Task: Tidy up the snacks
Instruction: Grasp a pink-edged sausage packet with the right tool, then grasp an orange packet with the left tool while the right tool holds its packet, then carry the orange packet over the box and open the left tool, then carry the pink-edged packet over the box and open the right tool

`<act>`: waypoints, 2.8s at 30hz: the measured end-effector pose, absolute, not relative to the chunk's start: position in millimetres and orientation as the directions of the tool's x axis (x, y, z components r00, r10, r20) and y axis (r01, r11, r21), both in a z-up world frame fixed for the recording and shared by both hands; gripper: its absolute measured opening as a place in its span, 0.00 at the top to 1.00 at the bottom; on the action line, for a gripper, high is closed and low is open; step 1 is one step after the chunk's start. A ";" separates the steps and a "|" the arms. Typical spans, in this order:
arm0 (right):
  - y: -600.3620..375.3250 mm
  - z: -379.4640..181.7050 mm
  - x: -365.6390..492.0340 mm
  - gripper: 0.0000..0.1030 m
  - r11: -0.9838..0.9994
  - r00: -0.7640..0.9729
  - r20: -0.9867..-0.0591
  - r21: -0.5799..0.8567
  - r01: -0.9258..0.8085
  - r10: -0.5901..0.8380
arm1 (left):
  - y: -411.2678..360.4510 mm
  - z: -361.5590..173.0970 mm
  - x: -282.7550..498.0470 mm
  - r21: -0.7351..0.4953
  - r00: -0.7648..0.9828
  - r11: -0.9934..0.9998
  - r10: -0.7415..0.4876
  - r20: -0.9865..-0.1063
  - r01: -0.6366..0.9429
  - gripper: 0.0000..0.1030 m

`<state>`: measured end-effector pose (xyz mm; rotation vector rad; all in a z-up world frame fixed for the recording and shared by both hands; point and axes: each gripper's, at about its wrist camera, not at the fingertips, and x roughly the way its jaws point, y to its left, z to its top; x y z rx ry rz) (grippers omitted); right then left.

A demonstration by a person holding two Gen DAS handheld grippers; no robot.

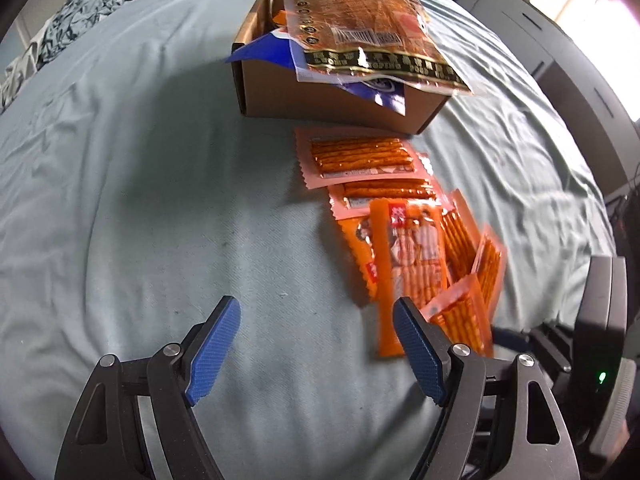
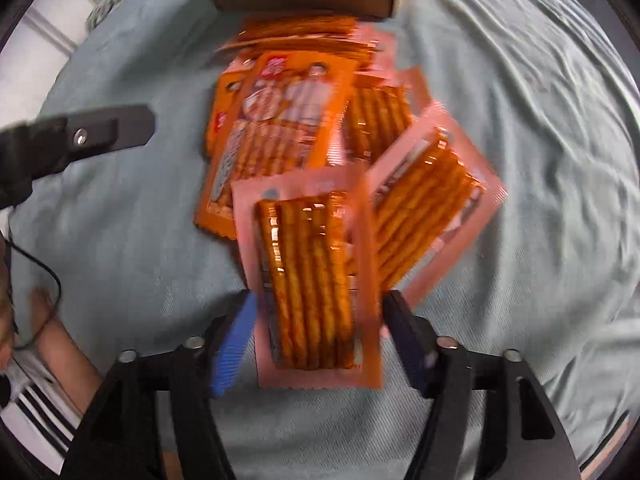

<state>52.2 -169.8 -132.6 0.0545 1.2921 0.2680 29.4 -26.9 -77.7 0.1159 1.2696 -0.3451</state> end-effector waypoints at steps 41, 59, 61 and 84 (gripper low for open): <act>-263.2 -88.1 48.4 0.67 0.883 0.489 -0.819 0.433 0.183 0.301 | -76.7 -113.8 36.2 -0.202 0.145 0.925 -0.259 -0.955 0.322 0.86; -269.5 -79.3 46.3 0.67 0.869 0.516 -0.793 0.465 0.169 0.324 | -33.2 7.3 68.9 -0.355 0.346 0.889 -0.442 -0.828 0.289 0.95; -269.7 -81.1 47.7 0.67 0.867 0.510 -0.795 0.467 0.172 0.327 | -32.0 21.4 88.3 -0.365 0.369 0.886 -0.453 -0.811 0.286 0.95; -271.7 -79.6 48.6 0.67 0.860 0.534 -0.770 0.490 0.144 0.349 | 4.4 14.0 66.8 -0.103 0.436 0.975 -0.182 -0.881 0.199 0.15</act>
